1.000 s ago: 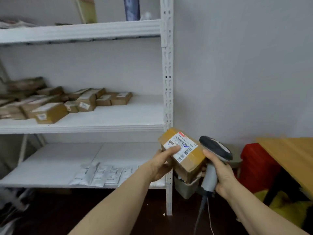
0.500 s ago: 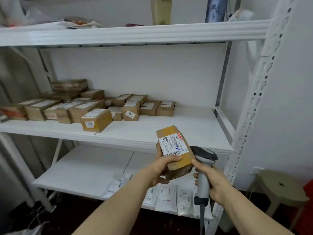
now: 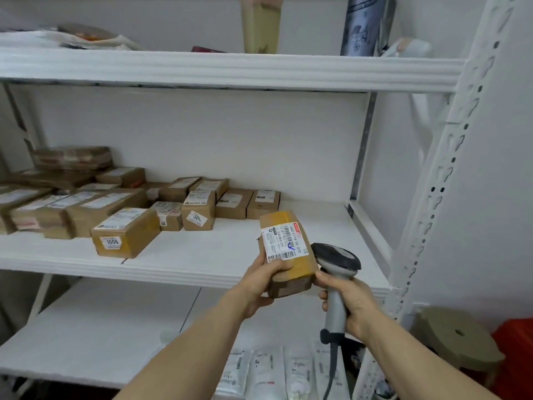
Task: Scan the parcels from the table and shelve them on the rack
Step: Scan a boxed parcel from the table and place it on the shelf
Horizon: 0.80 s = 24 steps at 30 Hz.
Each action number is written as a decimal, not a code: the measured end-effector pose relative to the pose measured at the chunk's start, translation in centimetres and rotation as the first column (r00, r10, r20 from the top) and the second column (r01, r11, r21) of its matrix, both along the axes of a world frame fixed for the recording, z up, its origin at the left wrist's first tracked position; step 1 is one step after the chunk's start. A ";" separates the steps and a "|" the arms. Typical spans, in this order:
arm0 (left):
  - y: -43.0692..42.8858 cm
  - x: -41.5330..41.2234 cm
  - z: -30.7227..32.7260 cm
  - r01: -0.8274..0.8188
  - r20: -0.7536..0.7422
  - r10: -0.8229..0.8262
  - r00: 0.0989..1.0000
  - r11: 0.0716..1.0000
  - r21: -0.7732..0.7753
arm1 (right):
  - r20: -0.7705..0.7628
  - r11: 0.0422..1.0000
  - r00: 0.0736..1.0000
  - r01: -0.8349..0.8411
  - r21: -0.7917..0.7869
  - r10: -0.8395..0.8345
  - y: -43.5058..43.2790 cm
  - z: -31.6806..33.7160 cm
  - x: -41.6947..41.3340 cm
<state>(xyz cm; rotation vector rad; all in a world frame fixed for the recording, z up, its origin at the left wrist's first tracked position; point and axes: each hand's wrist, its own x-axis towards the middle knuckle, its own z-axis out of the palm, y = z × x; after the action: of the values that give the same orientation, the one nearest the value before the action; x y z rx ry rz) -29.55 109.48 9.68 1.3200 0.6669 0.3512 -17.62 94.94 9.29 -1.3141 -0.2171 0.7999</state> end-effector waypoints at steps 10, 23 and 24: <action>1.6 8.0 1.8 0.053 -0.082 -0.061 0.995 0.994 -0.097 | 0.043 0.995 0.994 0.103 0.012 -0.103 2.3 1.3 6.2; 11.2 15.8 -0.3 0.124 -0.257 0.061 0.965 0.753 0.646 | -0.031 0.969 0.970 0.238 -0.070 -0.241 12.4 -0.1 11.8; 12.0 16.0 -0.3 0.164 -0.261 0.107 0.959 0.541 0.825 | -0.035 0.966 0.967 0.248 -0.067 -0.251 13.2 -0.1 12.1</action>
<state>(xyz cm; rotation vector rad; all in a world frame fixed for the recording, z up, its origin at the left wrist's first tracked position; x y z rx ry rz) -13.55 121.44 9.38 2.3685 0.7390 0.4937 -5.52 108.12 9.15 -1.3500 0.0096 0.6238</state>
